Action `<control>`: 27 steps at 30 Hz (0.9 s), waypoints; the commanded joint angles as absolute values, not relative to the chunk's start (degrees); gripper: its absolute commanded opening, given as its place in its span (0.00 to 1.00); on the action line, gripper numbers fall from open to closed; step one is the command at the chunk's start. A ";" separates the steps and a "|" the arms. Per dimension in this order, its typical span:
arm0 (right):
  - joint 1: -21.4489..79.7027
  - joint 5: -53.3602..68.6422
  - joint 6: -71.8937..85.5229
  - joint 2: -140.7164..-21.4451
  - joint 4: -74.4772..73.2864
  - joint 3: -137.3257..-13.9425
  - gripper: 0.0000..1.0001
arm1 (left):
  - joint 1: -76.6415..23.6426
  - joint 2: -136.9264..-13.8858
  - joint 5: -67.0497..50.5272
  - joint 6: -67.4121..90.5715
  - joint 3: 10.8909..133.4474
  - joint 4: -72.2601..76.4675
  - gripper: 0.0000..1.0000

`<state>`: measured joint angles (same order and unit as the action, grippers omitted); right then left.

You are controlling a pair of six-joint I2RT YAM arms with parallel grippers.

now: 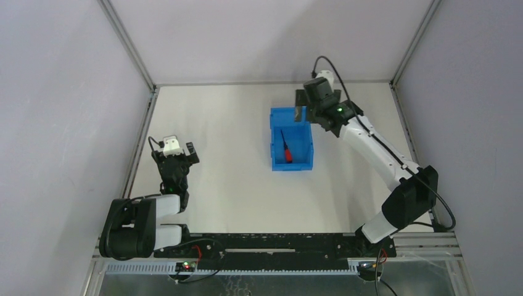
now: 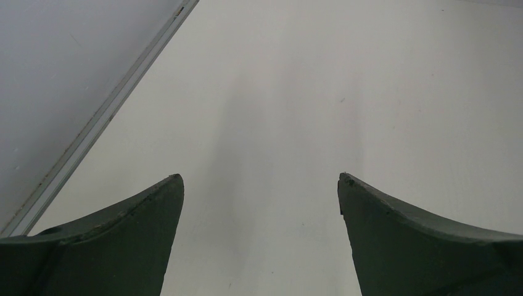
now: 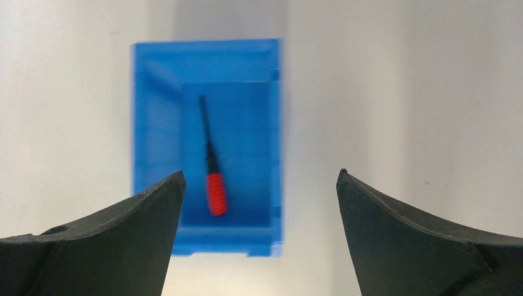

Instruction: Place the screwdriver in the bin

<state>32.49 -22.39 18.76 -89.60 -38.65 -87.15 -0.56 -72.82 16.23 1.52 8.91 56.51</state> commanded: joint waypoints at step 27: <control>5.00 -20.76 11.34 -76.76 -37.51 -80.15 1.00 | -0.18 -72.25 15.86 1.01 11.10 60.47 1.00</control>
<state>5.30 -21.28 11.38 -80.62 -40.14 -81.03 -0.56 -72.84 16.23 1.52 8.91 56.51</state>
